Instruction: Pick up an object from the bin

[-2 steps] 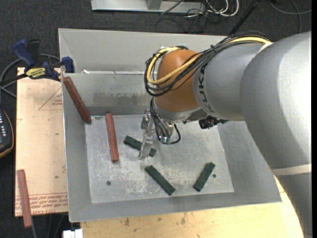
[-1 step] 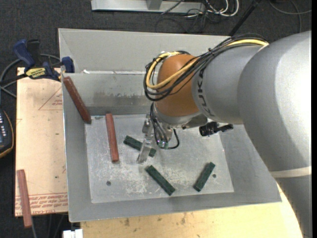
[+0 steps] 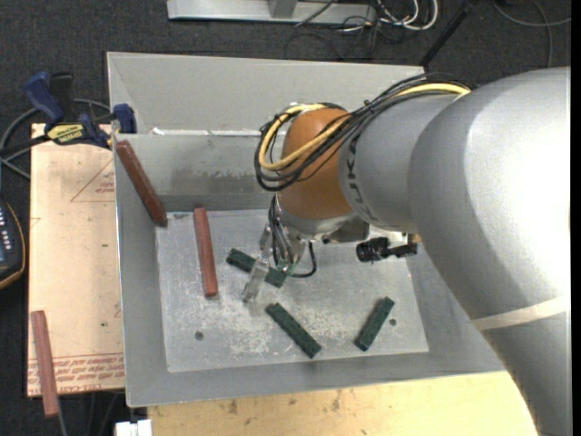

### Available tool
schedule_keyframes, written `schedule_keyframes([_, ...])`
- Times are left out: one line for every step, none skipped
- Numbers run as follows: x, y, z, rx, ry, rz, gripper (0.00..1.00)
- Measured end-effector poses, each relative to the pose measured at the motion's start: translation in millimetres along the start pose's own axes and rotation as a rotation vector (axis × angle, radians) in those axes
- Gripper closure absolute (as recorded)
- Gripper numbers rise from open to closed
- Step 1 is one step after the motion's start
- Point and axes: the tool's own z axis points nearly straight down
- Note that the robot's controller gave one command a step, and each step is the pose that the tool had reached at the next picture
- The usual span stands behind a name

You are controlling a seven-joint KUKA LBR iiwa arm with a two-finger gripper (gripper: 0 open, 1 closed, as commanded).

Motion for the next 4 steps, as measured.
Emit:
schedule_keyframes([-0.2,0,0,-0.001,-0.001,-0.001,0.00])
schedule_keyframes([-1.0,1,-1,-0.002,-0.003,0.000,1.00])
schedule_keyframes([-1.3,1,-8,-0.002,-0.003,0.000,1.00])
schedule_keyframes([-2.5,2,-53,-0.004,-0.007,-0.002,1.00])
